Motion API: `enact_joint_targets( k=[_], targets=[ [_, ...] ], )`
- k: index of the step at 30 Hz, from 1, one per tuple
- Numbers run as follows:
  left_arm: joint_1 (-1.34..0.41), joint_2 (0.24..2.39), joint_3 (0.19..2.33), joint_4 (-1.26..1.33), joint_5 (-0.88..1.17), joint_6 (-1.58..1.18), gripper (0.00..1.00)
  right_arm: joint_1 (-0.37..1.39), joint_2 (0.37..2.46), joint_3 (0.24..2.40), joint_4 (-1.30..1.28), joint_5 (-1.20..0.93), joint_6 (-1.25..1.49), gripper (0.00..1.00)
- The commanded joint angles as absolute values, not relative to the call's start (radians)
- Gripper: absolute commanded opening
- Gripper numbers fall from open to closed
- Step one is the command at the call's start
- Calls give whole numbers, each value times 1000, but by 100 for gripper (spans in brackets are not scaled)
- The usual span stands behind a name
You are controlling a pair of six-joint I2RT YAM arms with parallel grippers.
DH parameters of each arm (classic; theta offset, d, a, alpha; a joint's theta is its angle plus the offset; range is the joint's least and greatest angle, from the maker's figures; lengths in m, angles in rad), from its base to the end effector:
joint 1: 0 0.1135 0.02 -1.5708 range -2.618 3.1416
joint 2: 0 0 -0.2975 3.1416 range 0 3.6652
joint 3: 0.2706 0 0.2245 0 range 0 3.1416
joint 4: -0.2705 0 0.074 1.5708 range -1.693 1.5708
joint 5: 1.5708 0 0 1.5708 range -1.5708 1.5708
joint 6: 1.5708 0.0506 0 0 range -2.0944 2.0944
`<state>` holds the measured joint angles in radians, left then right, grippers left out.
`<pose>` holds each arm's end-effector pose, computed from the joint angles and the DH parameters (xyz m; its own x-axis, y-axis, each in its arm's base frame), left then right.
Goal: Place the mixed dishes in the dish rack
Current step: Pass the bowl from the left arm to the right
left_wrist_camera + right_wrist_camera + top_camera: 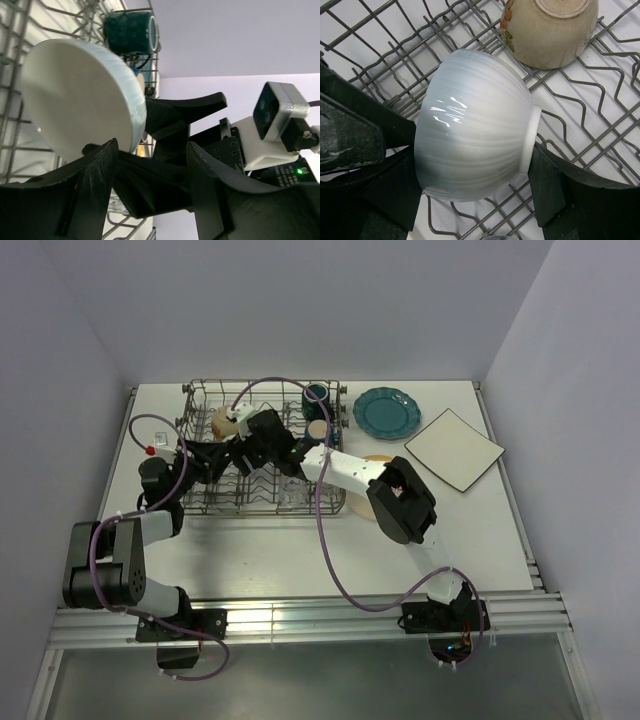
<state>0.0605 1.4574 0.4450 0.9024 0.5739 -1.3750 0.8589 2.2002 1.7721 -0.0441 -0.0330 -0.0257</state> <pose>0.2688 -0.0112 0.2446 -0.4999 -0.8555 -0.1350 -0.0125 0.1629 -0.9866 0.3435 0.4007 0.2621 -0.2770 -0.3604 -0.8907 -0.7833 0.6216 -0.0079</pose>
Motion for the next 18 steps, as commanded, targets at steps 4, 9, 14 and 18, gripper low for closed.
enact_joint_targets(
  k=[4,9,14,18],
  targets=[
    [69,1330,492,651,555,-1229,66,851,2186,1781,106,-2,-46,50],
    [78,1237,528,428,502,-1119,68,851,2200,1796,101,21,-58,50],
    [86,1140,589,235,397,-1020,72,853,2220,1821,91,41,-90,50],
    [92,1021,633,44,312,-919,73,854,2235,1836,84,61,-121,50]
  ],
)
